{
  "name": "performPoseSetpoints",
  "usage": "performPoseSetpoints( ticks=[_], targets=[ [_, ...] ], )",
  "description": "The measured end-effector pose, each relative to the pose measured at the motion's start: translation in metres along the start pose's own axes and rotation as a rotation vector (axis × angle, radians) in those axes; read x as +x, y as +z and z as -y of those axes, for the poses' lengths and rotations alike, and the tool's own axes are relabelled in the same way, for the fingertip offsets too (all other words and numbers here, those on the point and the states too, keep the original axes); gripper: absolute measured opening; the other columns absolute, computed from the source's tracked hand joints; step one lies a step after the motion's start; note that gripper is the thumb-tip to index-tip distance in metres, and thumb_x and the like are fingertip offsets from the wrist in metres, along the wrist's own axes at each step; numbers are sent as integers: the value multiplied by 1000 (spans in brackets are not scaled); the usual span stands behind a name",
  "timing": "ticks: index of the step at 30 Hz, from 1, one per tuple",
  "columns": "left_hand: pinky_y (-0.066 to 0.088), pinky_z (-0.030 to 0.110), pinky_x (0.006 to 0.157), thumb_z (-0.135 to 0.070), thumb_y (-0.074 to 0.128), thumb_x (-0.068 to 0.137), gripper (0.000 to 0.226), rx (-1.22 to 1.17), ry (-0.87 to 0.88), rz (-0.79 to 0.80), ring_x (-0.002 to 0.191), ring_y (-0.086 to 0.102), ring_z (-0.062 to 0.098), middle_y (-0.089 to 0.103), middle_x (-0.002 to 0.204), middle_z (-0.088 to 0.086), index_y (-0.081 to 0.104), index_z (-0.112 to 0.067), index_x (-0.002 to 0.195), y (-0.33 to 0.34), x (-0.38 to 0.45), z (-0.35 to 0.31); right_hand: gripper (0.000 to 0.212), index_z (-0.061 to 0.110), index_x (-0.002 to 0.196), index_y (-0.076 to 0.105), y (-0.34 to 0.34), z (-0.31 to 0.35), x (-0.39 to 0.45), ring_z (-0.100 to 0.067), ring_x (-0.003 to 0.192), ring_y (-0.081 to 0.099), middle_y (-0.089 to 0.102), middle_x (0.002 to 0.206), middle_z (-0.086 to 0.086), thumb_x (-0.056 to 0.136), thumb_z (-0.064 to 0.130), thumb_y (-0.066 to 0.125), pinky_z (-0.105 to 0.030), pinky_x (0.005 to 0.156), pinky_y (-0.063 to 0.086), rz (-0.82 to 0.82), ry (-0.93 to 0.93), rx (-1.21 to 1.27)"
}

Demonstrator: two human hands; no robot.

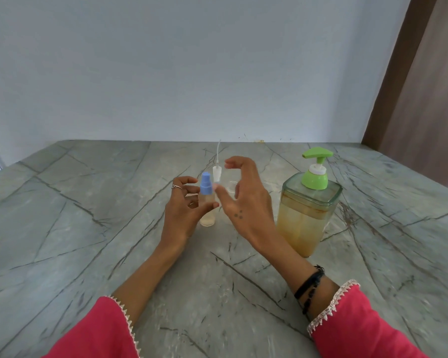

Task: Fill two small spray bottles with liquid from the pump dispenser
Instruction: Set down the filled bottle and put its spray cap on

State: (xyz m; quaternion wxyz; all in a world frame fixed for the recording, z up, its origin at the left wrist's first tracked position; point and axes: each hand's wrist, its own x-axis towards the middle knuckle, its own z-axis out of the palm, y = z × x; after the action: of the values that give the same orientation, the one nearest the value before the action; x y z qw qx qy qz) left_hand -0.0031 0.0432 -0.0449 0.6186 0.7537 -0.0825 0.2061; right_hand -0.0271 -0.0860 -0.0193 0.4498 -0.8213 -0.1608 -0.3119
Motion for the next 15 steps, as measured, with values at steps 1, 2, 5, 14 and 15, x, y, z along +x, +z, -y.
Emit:
performPoseSetpoints(
  ticks=[1,2,5,14,15],
  targets=[
    [46,13,76,-15,79,69,56,6,-2,-15,94,61,16,60,105,-1,41,-22,110,0,0,0,45,26,125,40,-2,-2,0,5,73,47,45,118,14,86,19,62,-15,59,37,-39,8,-4],
    [43,10,75,-16,79,70,56,24,-1,-30,96,58,14,58,107,-2,41,-23,110,0,0,0,48,25,127,38,-3,-5,1,6,82,46,41,121,13,85,15,61,-16,62,38,-54,24,-7],
    [39,5,65,-22,79,70,55,112,17,-81,89,54,9,56,106,-7,43,-23,112,-1,-1,0,64,26,136,28,-2,-15,3,-10,115,41,32,135,4,83,13,62,-25,81,40,27,147,-29],
    [47,29,61,-30,83,64,52,316,-139,-108,78,56,20,51,94,2,44,-18,96,0,6,19,81,19,141,22,14,-44,3,-21,128,32,29,136,-4,76,14,71,-39,98,43,257,475,-54],
    [47,28,57,-29,82,65,49,300,-172,-95,70,56,21,52,88,3,43,-16,92,-1,6,20,78,18,140,24,14,-46,3,-20,126,34,31,133,-4,77,16,71,-38,98,44,267,475,-61]
  ],
)
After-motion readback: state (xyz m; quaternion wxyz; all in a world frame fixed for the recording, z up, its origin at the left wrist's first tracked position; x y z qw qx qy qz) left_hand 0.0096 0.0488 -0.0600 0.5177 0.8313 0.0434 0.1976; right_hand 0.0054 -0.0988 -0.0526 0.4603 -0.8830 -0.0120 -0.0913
